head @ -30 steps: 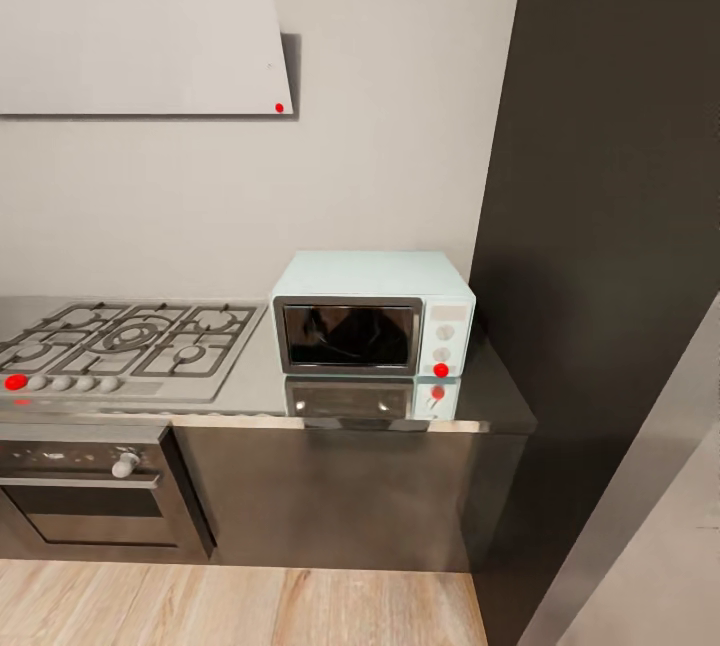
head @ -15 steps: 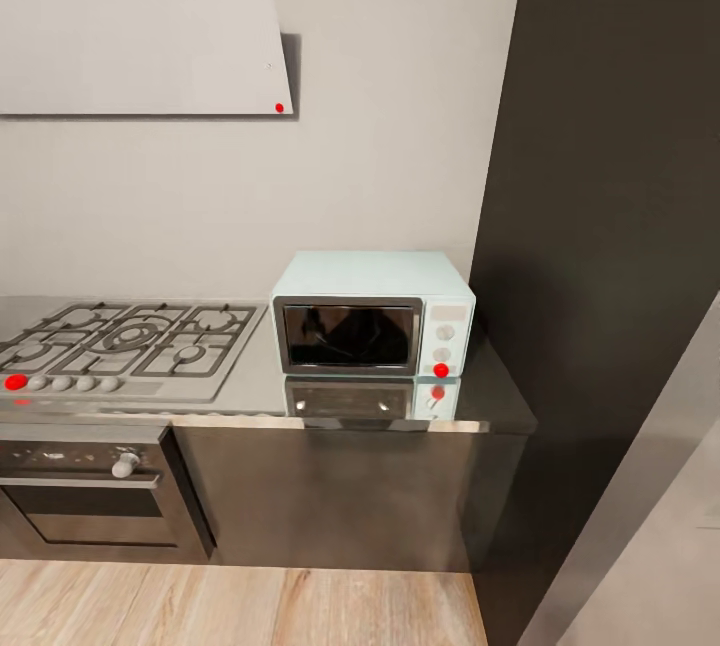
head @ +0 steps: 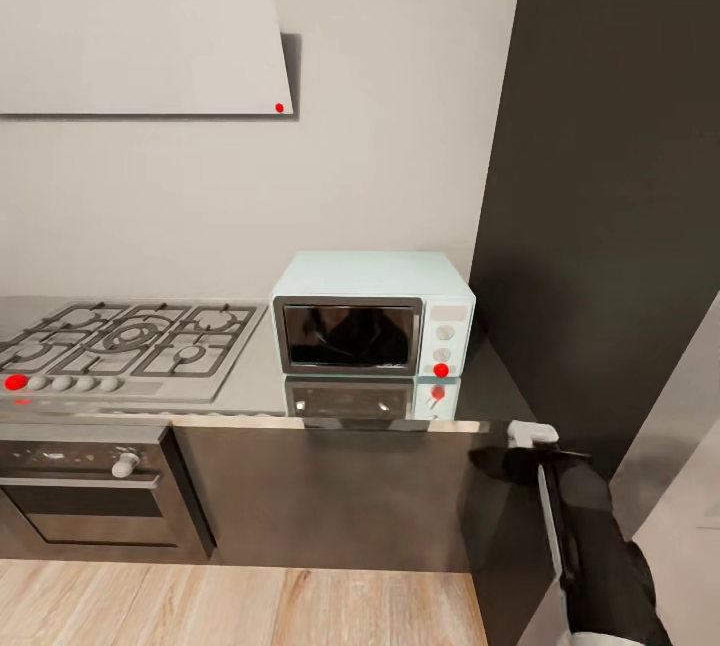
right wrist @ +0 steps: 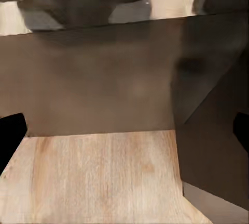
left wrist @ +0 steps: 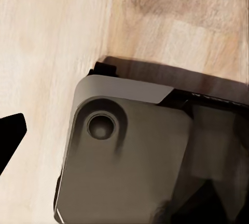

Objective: In the kitchen, take the popcorn bag from the countertop, put it into the microwave, and heat it until the popcorn is cooked so the cooked popcorn ends up inside the bag.

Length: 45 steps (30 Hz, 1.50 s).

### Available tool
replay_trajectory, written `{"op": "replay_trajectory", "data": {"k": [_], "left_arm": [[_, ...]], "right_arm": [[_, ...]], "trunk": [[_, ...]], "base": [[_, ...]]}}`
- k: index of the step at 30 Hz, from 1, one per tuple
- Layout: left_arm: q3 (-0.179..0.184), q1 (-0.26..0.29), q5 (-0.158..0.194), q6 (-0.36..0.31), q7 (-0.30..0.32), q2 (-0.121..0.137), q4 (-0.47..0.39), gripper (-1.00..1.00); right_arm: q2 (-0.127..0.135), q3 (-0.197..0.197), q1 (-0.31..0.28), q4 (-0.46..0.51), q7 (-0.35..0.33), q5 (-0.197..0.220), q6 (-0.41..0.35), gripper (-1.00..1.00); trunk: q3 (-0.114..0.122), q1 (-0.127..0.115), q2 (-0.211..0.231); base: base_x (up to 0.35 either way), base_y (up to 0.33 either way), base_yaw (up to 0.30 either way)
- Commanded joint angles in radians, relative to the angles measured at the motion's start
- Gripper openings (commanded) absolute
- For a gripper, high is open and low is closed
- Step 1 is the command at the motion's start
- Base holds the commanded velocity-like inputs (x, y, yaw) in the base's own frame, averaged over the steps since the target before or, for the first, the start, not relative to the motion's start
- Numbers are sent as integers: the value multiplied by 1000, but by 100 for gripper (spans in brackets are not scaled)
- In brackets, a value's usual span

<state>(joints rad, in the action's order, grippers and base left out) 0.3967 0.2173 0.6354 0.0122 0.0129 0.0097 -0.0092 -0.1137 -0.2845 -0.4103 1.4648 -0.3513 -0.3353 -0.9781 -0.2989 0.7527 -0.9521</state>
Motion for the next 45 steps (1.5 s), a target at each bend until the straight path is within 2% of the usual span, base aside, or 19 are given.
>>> {"op": "replay_trajectory", "data": {"k": [1, 4, 6, 8, 10, 11, 12, 13, 15, 16, 18, 22, 30, 35, 45], "left_arm": [[8, 0, 8, 1, 2, -8, 0, 100], [10, 0, 7, 2, 2, -20, 0, 100], [10, 0, 7, 2, 2, -22, -1, 100], [10, 0, 7, 2, 3, -22, -1, 100], [10, 0, 7, 2, 4, -22, -2, 100], [10, 0, 7, 2, 4, -22, -2, 100], [10, 0, 7, 2, 4, -22, -2, 100], [10, 0, 7, 2, 3, -22, -2, 100], [10, 0, 8, 2, 3, -19, -2, 100], [10, 0, 10, 1, 3, -16, 0, 100], [10, 0, 12, 0, 1, -15, 1, 100], [10, 0, 13, 0, 1, -18, 1, 100], [9, 0, 12, 0, 2, -19, 1, 100], [11, 0, 9, 0, 5, -19, 0, 100], [11, 0, 10, 0, 5, -19, 0, 100]], "right_arm": [[-2, -2, -49, 2, -11, -8, -18, 100], [-10, -2, -170, 2, -10, -4, -32, 100], [-30, -2, -227, 0, -3, -4, -30, 100], [-61, -3, -249, -3, 6, -5, -21, 100], [-61, -5, -256, -15, 24, -4, 20, 100], [-61, -5, -258, -35, 35, -4, 87, 100], [-61, -7, -258, -74, 48, -3, 195, 100], [-61, -9, -258, -117, 55, -2, 265, 100], [-61, -12, -259, -231, 61, 0, 379, 100], [-61, -13, -259, -307, 64, -1, 460, 100], [-61, -13, -258, -394, 116, -2, 601, 100], [-61, -18, -258, -472, 187, 0, 645, 100], [-61, -35, -258, -497, 189, 7, 705, 100], [-61, -36, -258, -547, 184, 37, 758, 100], [-61, -41, -258, -558, 150, 41, 765, 100]], "trunk": [[-1, 0, -1], [-1, 0, -1], [-1, 0, -1], [-1, 0, -1], [-1, 0, -1], [-1, 0, -1], [-1, 0, -1], [-1, 0, -1], [-1, 0, -1], [-1, 0, -1], [-1, 0, -1], [-1, 0, -1], [-1, 0, -1], [-1, 0, -1], [-1, 0, -1]], "base": [[0, 0, 0], [0, 0, 0], [0, 0, 0], [0, 0, 0], [0, 0, 0], [0, 0, 0], [0, 0, 0], [0, 0, 0], [0, 0, 0], [0, 0, 0], [0, 0, 0], [0, 0, 0], [0, 0, 0], [192, 67, 0], [102, 30, 0]]}}
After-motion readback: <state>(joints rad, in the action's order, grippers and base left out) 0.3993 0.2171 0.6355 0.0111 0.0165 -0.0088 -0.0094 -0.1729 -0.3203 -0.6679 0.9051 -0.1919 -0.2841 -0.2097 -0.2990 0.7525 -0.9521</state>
